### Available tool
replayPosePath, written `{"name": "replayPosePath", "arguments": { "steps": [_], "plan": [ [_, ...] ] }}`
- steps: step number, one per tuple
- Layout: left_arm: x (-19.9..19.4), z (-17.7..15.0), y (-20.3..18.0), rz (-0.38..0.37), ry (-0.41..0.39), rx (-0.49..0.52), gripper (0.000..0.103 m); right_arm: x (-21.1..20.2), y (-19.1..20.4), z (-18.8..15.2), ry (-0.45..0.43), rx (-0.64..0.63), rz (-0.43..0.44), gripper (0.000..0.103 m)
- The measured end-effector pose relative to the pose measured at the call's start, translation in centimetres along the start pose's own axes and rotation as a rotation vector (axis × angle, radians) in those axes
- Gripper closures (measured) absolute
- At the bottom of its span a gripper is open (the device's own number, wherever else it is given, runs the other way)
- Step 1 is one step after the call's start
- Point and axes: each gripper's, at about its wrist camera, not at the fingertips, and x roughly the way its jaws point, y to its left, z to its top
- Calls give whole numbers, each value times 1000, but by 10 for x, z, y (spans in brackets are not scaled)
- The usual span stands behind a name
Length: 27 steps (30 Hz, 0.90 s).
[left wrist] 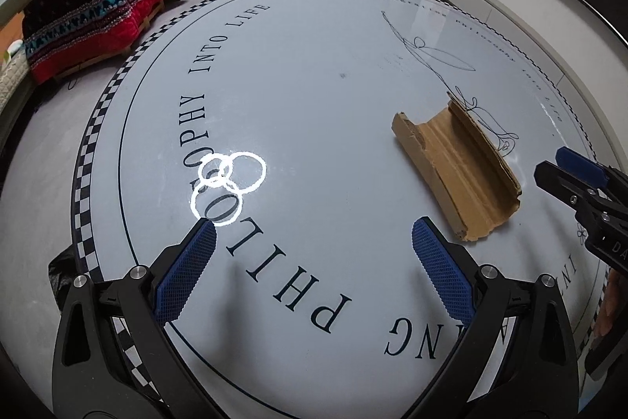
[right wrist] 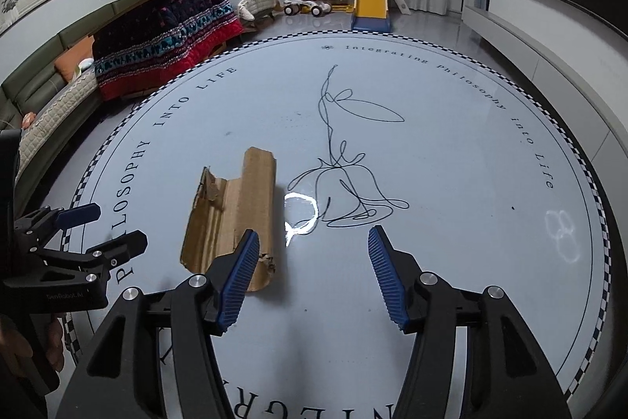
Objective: Collect trash
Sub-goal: 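Pull the open right tool back from the cardboard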
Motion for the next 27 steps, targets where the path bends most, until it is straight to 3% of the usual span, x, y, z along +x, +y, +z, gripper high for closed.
{"name": "replayPosePath", "arguments": {
  "steps": [16, 27],
  "plan": [
    [34, 19, 3, 73, 6, -20, 6, 44, -35, -4, 48, 69, -69, 37],
    [38, 23, 1, 99, -13, -15, 6, 51, -27, 0, 73, 32, -83, 19]
  ]
}}
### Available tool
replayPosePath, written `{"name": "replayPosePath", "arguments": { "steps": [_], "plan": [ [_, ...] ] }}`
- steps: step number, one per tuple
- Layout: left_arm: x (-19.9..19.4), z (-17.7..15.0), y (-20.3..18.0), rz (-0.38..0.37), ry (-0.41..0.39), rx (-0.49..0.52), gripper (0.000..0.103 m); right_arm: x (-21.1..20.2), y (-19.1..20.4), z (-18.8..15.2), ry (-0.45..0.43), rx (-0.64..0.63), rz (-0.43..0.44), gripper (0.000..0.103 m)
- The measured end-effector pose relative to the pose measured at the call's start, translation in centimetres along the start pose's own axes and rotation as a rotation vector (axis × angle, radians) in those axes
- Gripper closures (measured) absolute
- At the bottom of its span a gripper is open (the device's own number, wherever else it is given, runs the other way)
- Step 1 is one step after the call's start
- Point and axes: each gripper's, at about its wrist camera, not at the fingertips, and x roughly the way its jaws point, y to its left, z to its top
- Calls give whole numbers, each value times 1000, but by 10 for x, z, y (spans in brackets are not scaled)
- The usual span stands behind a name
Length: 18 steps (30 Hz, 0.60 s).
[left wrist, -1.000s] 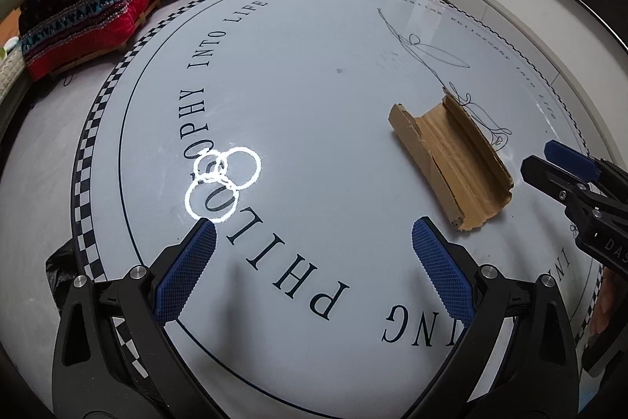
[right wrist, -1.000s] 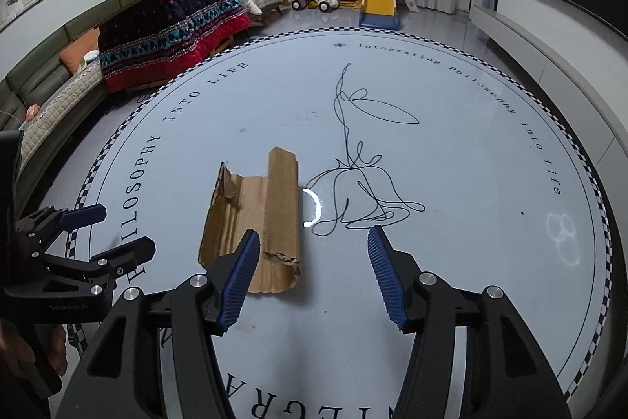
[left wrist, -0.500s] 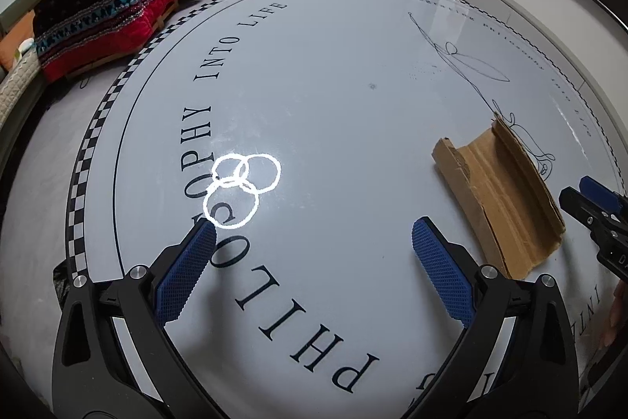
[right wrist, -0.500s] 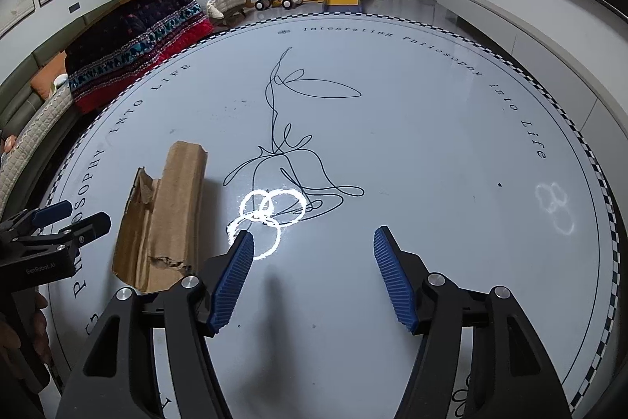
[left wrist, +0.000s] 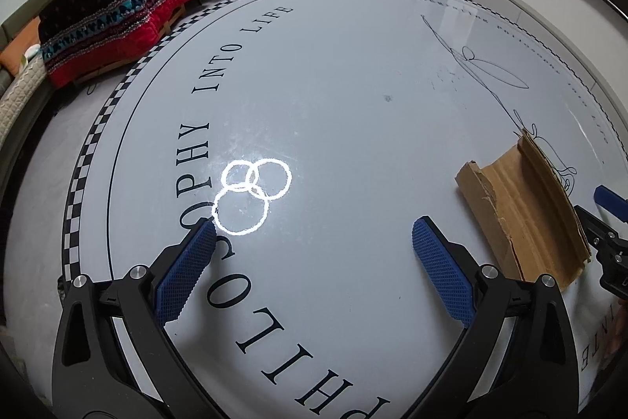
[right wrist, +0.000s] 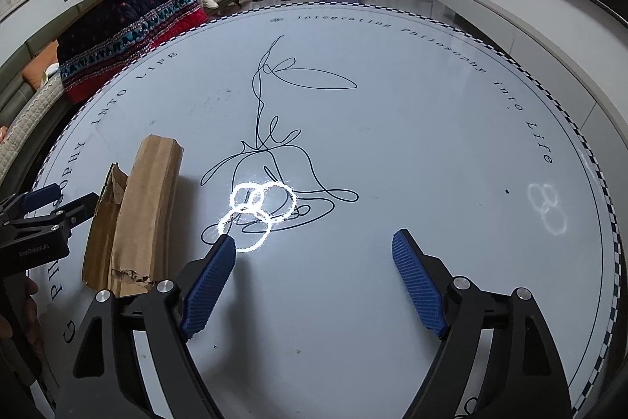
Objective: Collect trash
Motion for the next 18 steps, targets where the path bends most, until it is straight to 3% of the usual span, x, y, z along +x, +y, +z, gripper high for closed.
{"name": "replayPosePath", "arguments": {
  "steps": [7, 10, 12, 18],
  "plan": [
    [0, 0, 0, 0, 0, 0, 6, 2, 6, 0, 10, -20, -25, 17],
    [0, 1, 0, -1, 0, 0, 6, 3, 4, 0, 17, -13, -38, 12],
    [0, 1, 0, -1, 0, 0, 6, 5, 0, 0, 31, 5, -48, 3],
    [0, 0, 0, 0, 0, 0, 6, 3, 0, 0, 30, 4, -48, 3]
  ]
}}
